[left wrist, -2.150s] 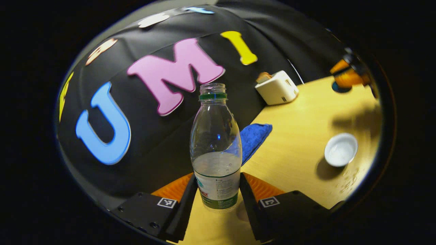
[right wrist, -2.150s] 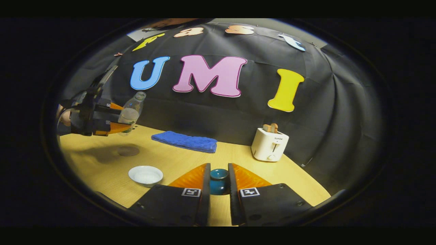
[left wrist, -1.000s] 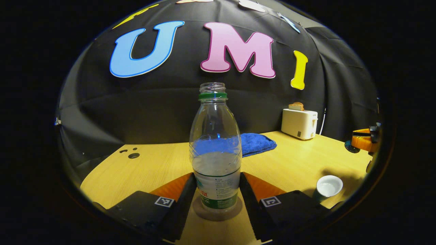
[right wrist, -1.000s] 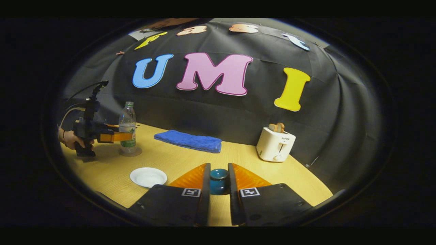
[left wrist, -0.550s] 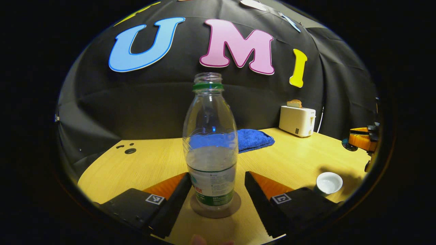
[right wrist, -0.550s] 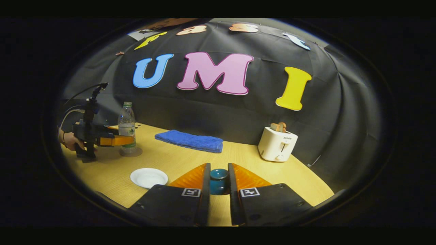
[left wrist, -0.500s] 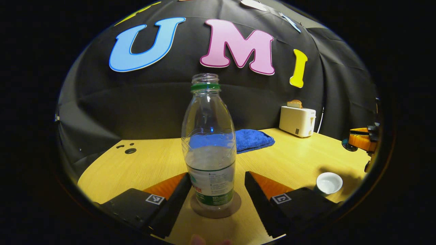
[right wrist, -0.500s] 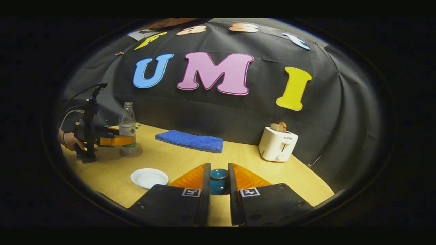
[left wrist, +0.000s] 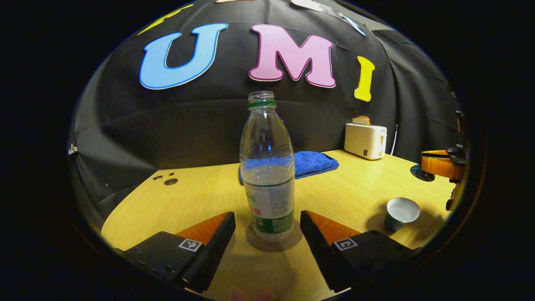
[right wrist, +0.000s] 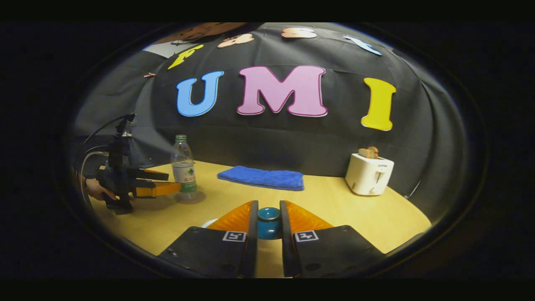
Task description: Open the teacup lid with one hand, grasp the water bottle and pour water into the teacup with the other hand; after pouring, place the water bottle on the coaster and then close the teacup lid.
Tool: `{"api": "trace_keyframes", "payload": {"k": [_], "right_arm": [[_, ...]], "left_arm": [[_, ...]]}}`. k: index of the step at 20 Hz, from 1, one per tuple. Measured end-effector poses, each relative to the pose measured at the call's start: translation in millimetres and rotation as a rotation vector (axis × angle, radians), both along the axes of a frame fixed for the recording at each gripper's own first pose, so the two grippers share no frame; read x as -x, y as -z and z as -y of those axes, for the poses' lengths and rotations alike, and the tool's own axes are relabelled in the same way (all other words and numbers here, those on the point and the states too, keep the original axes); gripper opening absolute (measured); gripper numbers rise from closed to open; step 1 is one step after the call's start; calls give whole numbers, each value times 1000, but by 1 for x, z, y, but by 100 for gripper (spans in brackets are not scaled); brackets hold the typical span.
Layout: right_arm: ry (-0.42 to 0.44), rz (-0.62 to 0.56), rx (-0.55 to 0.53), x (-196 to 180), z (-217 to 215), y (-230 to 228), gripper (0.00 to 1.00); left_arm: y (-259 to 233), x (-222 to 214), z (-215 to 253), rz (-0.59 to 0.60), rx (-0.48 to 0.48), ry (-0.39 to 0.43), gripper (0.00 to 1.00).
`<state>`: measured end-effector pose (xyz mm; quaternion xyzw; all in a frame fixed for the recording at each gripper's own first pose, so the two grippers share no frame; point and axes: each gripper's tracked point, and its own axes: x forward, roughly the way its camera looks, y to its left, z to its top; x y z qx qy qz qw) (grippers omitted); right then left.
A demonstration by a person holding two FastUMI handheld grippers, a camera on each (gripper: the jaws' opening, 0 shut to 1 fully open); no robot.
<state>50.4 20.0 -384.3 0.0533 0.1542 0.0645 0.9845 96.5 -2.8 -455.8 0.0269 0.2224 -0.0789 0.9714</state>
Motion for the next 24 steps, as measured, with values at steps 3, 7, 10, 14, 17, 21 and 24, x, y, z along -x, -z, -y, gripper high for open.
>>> {"api": "trace_keyframes", "payload": {"k": [3, 7, 10, 14, 17, 21, 24], "right_arm": [[-38, -16, -22, 2, -27, 8, 27], [-62, -39, -48, 2, -46, 19, 27], [-56, -57, -52, 0, -49, 29, 27], [-59, -76, -38, -1, -48, 39, 22], [-70, -86, -38, 2, -53, 44, 22], [-74, -97, -27, 2, -54, 50, 24], [-83, -106, -43, 3, -54, 51, 27]], "left_arm": [[-9, 17, -11, 10, -18, -32, 98], [-18, 45, -13, 2, -20, -53, 98], [-26, 54, -10, -1, 6, -68, 98], [-28, 57, -9, 0, 19, -67, 98], [-31, 52, -10, 11, 19, -65, 98], [-31, 52, -9, 16, 17, -61, 98], [-33, 51, -9, 17, 14, -60, 98]]}}
